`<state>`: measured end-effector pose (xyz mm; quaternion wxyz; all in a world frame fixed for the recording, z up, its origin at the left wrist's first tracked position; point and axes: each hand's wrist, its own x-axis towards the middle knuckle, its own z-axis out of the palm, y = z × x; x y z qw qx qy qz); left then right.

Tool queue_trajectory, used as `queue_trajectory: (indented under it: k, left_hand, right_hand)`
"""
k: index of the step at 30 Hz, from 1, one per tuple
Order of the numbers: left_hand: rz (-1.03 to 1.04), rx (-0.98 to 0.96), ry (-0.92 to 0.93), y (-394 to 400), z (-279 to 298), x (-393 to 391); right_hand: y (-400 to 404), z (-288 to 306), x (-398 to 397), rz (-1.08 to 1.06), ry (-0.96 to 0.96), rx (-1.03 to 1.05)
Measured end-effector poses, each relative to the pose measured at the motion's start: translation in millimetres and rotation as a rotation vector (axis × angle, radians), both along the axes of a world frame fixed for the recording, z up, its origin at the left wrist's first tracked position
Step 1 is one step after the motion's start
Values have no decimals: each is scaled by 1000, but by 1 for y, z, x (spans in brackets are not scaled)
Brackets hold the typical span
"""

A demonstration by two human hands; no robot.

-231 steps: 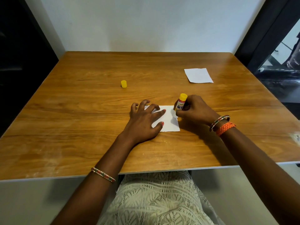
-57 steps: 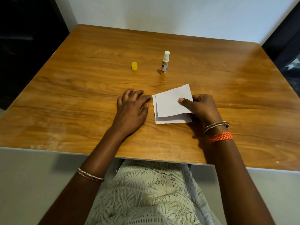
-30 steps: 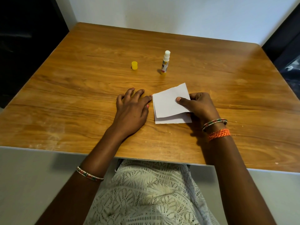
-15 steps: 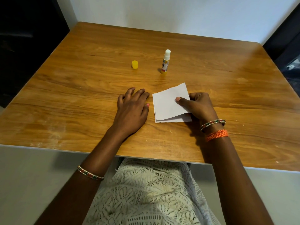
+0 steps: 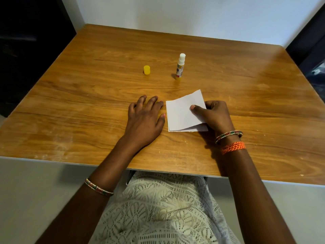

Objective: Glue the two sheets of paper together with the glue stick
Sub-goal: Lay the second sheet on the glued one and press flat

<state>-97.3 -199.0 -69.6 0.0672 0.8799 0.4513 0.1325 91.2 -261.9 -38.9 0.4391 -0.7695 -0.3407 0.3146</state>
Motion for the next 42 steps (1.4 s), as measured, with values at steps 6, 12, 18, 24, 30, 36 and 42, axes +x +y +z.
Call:
queue_trajectory:
  k: [6,12,18,24,30,36,42]
  left_hand:
    - [1,-1,52,0,-2,0]
    - [9,-1,102,-4,-4,0]
    - [41,-19,98,-7,-5,3]
    - [39,-11,71,-7,-5,2]
    - [35,-27,6,-8,-3,1]
    - [50,-37,65,-10,-4,3]
    - [41,-12,104,-9,-7,3]
  right_hand:
    - [0,-5,-1,-16,-8,13]
    - [0,-8,-1,-33,-35,21]
    - [1,-11,-1,-40,-60,31]
    - [1,-10,-3,-27,-113,16]
    - [0,-11,-3,-21,-152,17]
    - [0,-11,-4,-26,-174,0]
    - [-1,-9,-5,-29,-209,-2]
